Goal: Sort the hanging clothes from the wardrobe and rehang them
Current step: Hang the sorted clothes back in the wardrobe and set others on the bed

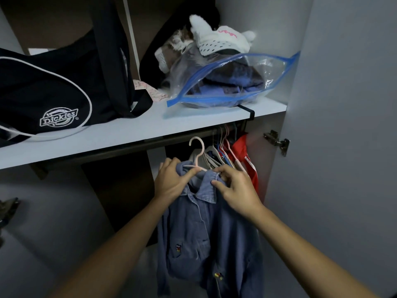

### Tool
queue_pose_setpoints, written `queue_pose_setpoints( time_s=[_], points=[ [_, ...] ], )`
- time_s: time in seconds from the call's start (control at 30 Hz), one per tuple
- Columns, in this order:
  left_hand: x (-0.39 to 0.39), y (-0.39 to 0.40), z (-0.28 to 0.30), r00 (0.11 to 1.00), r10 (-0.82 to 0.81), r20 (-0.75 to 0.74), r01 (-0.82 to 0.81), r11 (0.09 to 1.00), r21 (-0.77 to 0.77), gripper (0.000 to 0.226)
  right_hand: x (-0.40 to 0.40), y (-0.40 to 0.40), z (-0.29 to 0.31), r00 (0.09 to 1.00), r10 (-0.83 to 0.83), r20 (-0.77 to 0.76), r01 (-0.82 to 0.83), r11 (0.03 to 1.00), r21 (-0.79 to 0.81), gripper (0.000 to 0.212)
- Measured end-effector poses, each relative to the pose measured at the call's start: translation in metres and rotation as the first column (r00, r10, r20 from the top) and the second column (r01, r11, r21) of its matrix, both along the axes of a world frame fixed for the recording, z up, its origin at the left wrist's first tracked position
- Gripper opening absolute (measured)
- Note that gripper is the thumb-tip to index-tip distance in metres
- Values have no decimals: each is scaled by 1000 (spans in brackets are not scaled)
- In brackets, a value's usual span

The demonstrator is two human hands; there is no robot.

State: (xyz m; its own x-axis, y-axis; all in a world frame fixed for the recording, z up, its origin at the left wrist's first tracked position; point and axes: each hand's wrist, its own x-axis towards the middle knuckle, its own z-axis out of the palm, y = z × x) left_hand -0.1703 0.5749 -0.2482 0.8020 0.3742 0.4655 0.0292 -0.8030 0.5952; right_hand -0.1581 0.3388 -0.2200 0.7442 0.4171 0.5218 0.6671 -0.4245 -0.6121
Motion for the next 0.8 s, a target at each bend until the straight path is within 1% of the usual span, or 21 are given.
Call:
queue_pose_setpoints(
  time_s=[0.1,0.17,0.27,0.3,0.4,0.47,0.57,0.73,0.8],
  points=[
    [26,9,-5,998,-25,-57,24,1000,-15,72,19,10,-7,997,-76,20,76,996,-35,23],
    [43,14,-9,997,-43,-71,41,999,-31,73,30,16,-10,994,-101,30,102,994,-25,24],
    [70,20,-15,990,-73,-121,65,995,-75,66,51,29,-13,989,-138,48,139,990,-17,25],
    [79,23,-17,987,-84,-139,71,993,-95,68,57,33,-14,988,-148,52,149,989,-18,26],
    [102,30,-24,980,-125,-153,101,983,-154,95,74,44,-19,982,-175,71,176,984,-16,26],
    [117,35,-32,979,-142,-148,114,977,-179,107,83,49,-23,978,-192,79,194,981,-14,28],
    [133,35,-39,976,-165,-140,136,971,-195,106,96,56,-31,971,-220,90,222,975,-12,30],
    [155,35,-43,971,-208,-121,173,952,-251,107,113,66,-38,963,-245,114,247,969,-12,27],
    [169,40,-49,970,-209,-126,170,948,-269,104,119,70,-42,959,-258,121,261,965,-14,27]
  ],
)
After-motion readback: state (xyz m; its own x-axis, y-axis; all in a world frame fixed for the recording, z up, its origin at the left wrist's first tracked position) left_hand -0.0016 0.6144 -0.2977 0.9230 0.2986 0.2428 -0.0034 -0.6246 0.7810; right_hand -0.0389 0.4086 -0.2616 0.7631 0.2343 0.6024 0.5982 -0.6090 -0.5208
